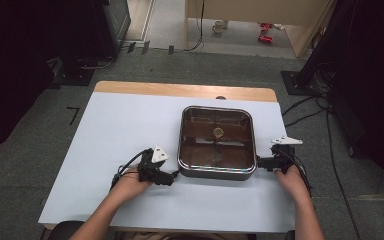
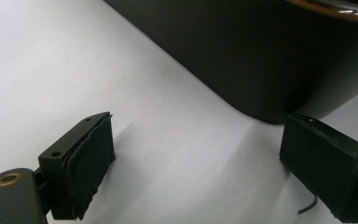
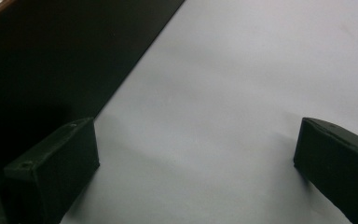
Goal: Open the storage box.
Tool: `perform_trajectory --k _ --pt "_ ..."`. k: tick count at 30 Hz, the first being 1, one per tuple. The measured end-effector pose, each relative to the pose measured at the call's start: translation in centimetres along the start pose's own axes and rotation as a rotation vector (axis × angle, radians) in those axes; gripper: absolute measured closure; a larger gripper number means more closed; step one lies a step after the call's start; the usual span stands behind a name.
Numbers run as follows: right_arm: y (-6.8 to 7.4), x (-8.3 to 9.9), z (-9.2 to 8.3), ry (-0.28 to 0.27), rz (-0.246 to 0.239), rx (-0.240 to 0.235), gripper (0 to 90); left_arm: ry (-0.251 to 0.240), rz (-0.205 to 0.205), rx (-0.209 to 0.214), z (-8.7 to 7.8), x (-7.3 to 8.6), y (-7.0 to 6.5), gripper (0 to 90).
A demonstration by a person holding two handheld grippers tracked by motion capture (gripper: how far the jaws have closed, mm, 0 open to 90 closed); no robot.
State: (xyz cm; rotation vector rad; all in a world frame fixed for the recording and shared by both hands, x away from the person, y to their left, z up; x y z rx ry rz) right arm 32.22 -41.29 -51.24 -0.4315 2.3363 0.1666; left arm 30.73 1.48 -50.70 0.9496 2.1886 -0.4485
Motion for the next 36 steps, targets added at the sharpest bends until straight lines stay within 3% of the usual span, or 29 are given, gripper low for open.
perform_trajectory --k 23,36 --pt "0.0 0.0 0.01 0.0 0.0 0.0 0.0 0.003 0.001 0.0 0.01 -0.03 0.0 9.6" --pt "0.0 0.0 0.0 0.0 0.0 0.0 0.0 0.054 0.026 0.004 0.02 -0.65 0.01 9.8"
Point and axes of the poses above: each handheld gripper's, and its own axes: z roughly forward along the jaws, x roughly out of its underside, y roughly to its left, the point moved 1 cm from there along z, roughly forward along the jaws, and after that the axes turned 3 degrees about -z, right-handed, at the moved point
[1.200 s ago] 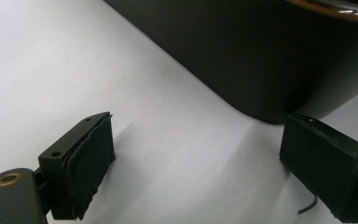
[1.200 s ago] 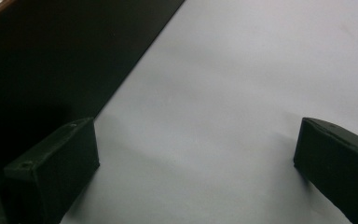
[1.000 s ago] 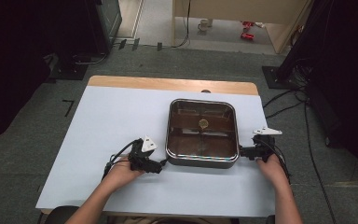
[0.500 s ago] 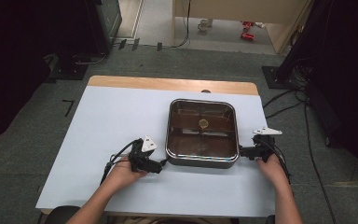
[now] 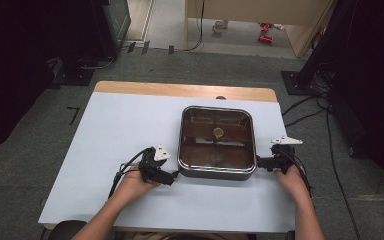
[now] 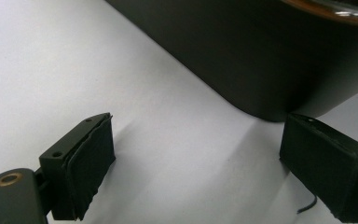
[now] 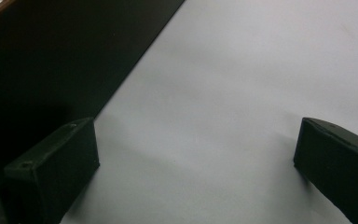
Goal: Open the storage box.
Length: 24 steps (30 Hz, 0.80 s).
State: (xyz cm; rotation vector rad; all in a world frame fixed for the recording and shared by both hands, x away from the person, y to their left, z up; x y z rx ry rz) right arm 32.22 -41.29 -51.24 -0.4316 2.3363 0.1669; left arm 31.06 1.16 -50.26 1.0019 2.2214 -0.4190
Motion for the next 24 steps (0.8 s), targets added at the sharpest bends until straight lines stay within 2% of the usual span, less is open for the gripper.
perform_trajectory --k 5,7,9,11,13,14,16,17,20,24 --pt "0.0 0.0 0.0 0.0 0.0 0.0 0.0 0.006 0.006 0.011 -0.1 -0.1 0.0 12.9" --pt "0.0 0.0 0.0 0.0 0.0 0.0 0.0 0.043 0.025 0.008 -0.2 -0.5 -0.1 14.0" --pt "0.0 0.0 0.0 -0.001 0.001 0.0 0.0 0.058 0.035 0.018 -0.2 -0.7 0.0 14.2" --pt "0.0 0.0 0.0 -0.001 0.0 0.0 0.0 0.071 0.029 0.04 -0.4 -0.7 0.1 16.8" --pt "0.0 0.0 0.0 -0.001 0.001 0.0 0.0 0.073 0.036 0.044 -0.5 -0.7 0.2 20.8" --pt "0.0 0.0 0.0 -0.001 0.0 0.0 0.0 0.075 0.026 0.067 -0.9 -0.7 0.4 24.9" --pt "0.0 0.0 0.0 -0.001 0.001 0.0 0.0 0.069 -0.003 0.092 -1.1 -0.8 0.7 25.9" --pt "0.0 0.0 0.0 -0.001 0.001 0.0 0.0 0.074 -0.016 0.094 -1.2 -1.0 0.9 26.1" --pt "0.0 0.0 0.0 -0.001 0.0 0.0 0.0 0.089 -0.019 0.111 -1.3 -1.4 1.3 27.1" --pt "0.0 0.0 0.0 0.0 0.002 0.001 0.0 0.081 -0.064 0.145 -2.1 -2.4 2.2 27.2"
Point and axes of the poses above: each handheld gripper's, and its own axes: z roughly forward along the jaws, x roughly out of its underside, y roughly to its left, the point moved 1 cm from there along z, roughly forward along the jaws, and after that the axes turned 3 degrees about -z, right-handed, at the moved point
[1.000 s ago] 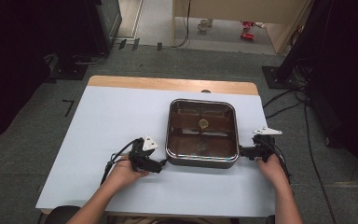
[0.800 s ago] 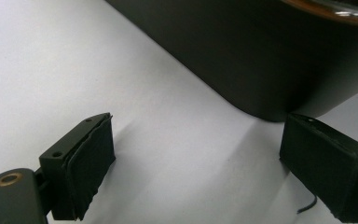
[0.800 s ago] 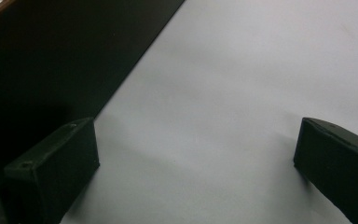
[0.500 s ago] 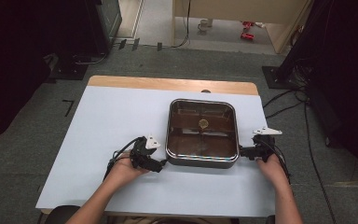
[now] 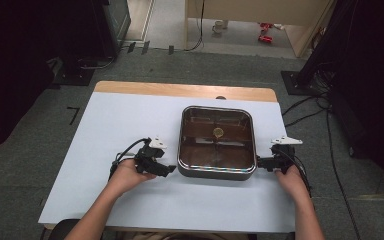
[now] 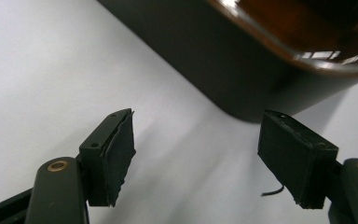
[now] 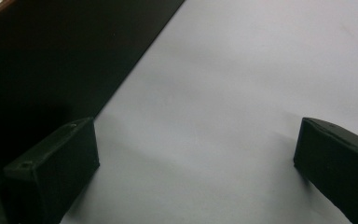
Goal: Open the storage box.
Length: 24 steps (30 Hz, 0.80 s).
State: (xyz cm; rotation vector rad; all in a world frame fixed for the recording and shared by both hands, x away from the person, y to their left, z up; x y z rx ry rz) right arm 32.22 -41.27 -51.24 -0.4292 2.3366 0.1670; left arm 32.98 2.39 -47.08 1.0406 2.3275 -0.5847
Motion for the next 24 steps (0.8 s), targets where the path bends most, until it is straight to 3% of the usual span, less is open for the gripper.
perform_trajectory --k 7,24 --pt "0.0 0.0 0.0 0.001 -0.002 0.0 0.0 -0.005 -0.047 0.047 -1.7 -1.5 -0.1 31.6" --pt "0.0 0.0 0.0 0.001 -0.002 0.0 0.0 -0.088 0.024 0.052 -3.5 -5.4 -1.5 30.8"
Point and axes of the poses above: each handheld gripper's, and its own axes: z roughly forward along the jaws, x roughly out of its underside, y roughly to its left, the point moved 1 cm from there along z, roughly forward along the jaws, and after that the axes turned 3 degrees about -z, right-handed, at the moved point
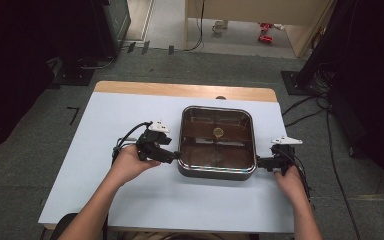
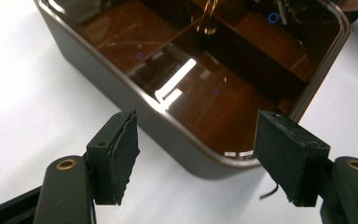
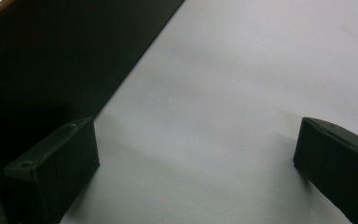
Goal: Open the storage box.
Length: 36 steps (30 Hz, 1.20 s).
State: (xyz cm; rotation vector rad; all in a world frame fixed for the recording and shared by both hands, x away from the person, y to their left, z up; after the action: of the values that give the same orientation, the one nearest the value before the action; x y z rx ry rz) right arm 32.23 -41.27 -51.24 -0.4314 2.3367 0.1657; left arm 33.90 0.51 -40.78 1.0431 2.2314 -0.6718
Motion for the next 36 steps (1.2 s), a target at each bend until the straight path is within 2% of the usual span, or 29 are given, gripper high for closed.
perform_trajectory --k 5,9,14,17,22,27,28,32,36 --pt "0.0 0.0 0.0 0.0 0.0 0.0 0.0 -0.012 0.02 0.007 0.4 -1.1 -0.3 30.9" --pt "0.0 0.0 0.0 0.0 0.001 0.0 0.0 -0.021 0.035 0.018 1.4 -2.3 -0.8 30.9" --pt "0.0 0.0 0.0 0.0 0.002 0.001 0.0 -0.017 0.06 0.018 2.3 -3.1 -1.0 30.9" --pt "0.0 0.0 0.0 -0.001 0.002 0.001 0.0 -0.022 0.054 0.028 3.0 -3.6 -1.1 31.4" --pt "0.0 0.0 0.0 0.0 0.001 0.0 0.0 -0.014 0.077 0.026 4.7 -4.5 -1.2 32.3" --pt "0.0 0.0 0.0 0.0 0.001 0.0 0.0 -0.012 0.073 0.035 6.0 -5.2 -1.2 33.7" --pt "0.0 0.0 0.0 -0.001 0.0 0.001 0.0 -0.015 0.089 0.041 6.4 -5.5 -1.5 33.9" --pt "0.0 0.0 0.0 0.0 0.001 0.001 0.0 -0.022 0.108 0.036 7.1 -6.2 -1.6 35.2" --pt "0.0 0.0 0.0 -0.001 0.0 0.002 0.0 -0.038 0.097 0.049 7.8 -6.5 -1.4 37.8"
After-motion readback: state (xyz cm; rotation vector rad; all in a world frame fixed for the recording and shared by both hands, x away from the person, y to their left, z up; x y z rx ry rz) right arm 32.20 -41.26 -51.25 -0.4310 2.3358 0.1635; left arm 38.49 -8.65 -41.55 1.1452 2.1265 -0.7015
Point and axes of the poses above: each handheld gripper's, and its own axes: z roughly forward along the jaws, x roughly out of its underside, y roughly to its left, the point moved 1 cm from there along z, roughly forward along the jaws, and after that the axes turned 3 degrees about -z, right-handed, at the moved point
